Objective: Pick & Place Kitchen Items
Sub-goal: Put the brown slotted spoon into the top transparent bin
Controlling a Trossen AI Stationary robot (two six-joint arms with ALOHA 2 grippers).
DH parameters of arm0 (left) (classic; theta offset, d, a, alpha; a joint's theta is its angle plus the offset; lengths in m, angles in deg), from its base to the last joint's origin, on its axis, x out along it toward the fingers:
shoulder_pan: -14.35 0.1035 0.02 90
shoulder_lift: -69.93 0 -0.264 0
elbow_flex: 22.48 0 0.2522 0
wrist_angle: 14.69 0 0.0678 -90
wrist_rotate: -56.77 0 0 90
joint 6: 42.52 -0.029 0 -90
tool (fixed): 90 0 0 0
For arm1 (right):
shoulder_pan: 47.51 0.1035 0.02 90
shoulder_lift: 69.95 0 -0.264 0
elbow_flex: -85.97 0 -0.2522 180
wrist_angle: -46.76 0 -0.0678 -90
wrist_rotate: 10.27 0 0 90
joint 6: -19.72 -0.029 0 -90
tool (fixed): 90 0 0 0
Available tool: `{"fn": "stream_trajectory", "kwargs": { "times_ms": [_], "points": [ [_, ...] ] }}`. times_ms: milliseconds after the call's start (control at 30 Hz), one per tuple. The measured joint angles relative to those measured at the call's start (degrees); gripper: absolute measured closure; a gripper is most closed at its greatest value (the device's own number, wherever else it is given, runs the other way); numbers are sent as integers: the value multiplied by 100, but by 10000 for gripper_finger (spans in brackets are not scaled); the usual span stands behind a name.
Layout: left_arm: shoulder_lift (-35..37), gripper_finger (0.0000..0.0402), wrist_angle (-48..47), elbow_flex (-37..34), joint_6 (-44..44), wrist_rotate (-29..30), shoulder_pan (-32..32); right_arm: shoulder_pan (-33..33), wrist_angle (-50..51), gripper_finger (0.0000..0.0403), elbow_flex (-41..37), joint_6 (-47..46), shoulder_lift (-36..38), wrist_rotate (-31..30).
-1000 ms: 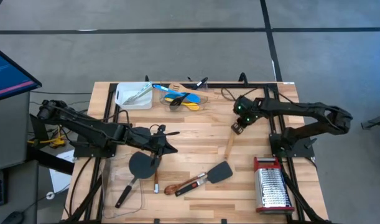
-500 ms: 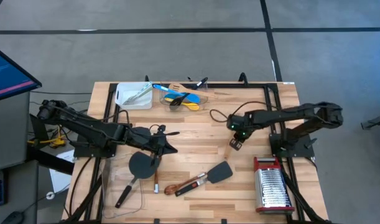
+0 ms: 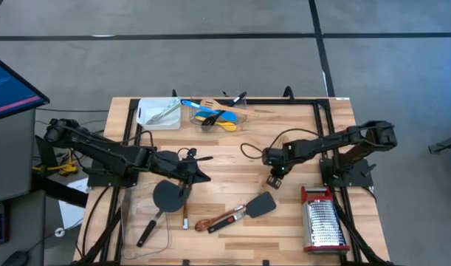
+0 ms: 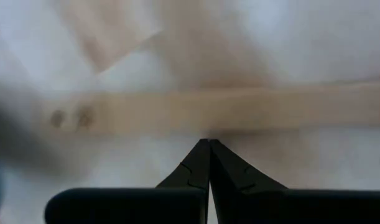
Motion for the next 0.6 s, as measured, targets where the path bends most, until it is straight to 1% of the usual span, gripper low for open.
{"fn": "stream_trajectory", "kwargs": {
  "times_ms": [67, 233, 467, 600],
  "points": [
    [0, 400, 2, 0, -1, 3, 1, 79, -128, 403, 18, -22, 4, 131],
    [0, 400, 2, 0, 0, 2, 0, 129, -739, 403, 42, 10, 4, 85],
    [0, 400, 1, 0, -1, 0, 1, -231, -983, 403, 42, 302, 4, 40],
    [0, 400, 0, 0, 0, -2, 0, -440, -935, 403, 41, 372, -148, 67]
  ]
}}
